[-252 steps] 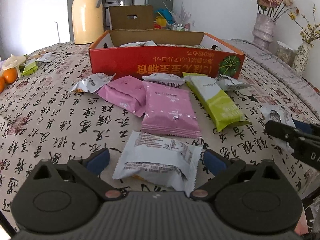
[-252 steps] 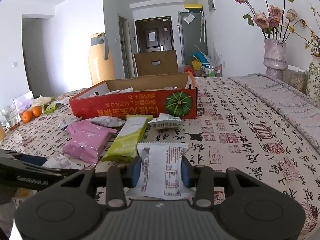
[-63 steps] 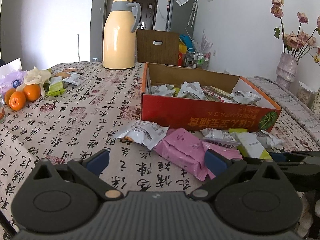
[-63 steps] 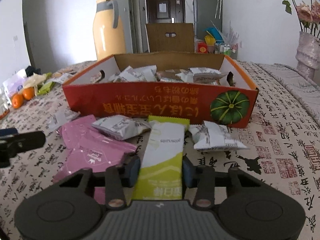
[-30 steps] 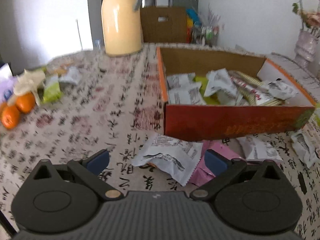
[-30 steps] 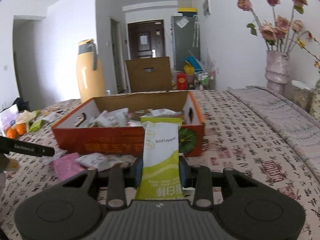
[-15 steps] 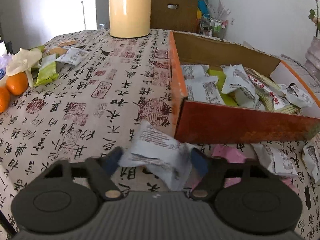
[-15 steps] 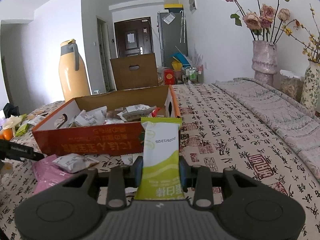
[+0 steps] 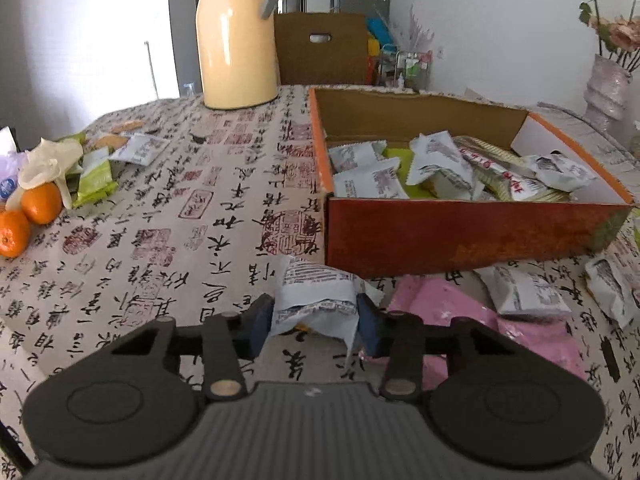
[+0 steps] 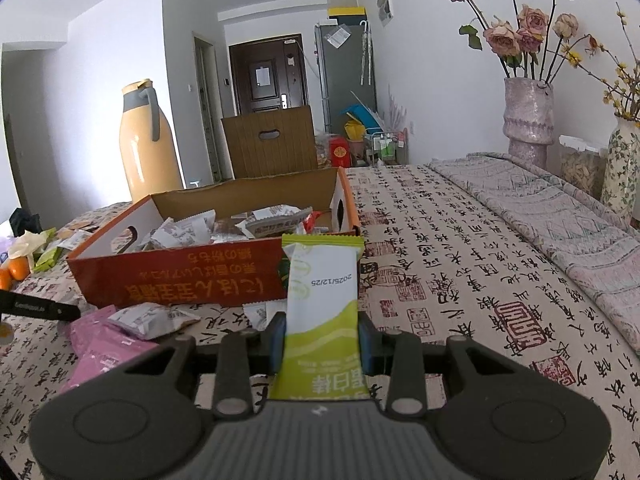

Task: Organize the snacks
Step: 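Grasp a white sachet with left tool while right tool holds the bar, then carry the bar and sachet into the box and open both tools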

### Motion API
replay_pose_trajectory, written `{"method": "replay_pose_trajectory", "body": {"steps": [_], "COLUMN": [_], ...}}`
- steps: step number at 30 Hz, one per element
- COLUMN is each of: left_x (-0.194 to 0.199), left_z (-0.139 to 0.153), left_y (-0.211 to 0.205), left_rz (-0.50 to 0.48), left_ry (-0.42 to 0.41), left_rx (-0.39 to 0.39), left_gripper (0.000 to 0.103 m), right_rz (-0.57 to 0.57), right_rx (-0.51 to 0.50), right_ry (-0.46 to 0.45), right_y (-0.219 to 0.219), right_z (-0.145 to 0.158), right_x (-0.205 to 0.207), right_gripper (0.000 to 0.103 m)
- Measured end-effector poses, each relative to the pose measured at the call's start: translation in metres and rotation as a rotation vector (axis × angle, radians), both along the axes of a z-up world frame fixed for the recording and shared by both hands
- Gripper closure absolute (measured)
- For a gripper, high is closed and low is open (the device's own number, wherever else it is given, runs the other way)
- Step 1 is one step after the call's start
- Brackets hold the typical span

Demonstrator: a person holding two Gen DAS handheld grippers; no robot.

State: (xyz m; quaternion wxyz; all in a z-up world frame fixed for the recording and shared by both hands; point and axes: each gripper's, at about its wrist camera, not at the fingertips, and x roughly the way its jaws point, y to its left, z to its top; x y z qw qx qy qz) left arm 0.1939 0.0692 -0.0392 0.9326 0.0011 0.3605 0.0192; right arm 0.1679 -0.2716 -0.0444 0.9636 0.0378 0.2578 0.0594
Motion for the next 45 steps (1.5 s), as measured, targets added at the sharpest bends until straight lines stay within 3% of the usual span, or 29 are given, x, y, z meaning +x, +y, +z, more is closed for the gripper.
{"method": "replay_pose_trajectory", "body": {"steps": [12, 21, 32, 45], "left_x": [-0.042, -0.042, -0.01, 0.056], "left_z": [0.036, 0.07, 0.089, 0.083], "left_y": [-0.012, -0.041, -0.075, -0.084], "left_rz": [-0.045, -0.09, -0.089, -0.004], "left_ry": [-0.149, -0.26, -0.316, -0.283], "left_rx": [-0.026, -0.06, -0.072, -0.06], "left_gripper": [0.058, 0.058, 0.057, 0.057], "right_rz": [0.023, 0.052, 0.096, 0.093], "right_rx": [-0.001, 0.003, -0.003, -0.012], "right_ry": [-0.032, -0.093, -0.161, -0.151], "right_y": [0.005, 0.014, 0.029, 0.036], "right_z": [0.009, 0.029, 0.053, 0.06], "right_x": [-0.006, 0.009, 0.055, 0.134], "right_gripper": [0.069, 0.069, 0.068, 0.068]}}
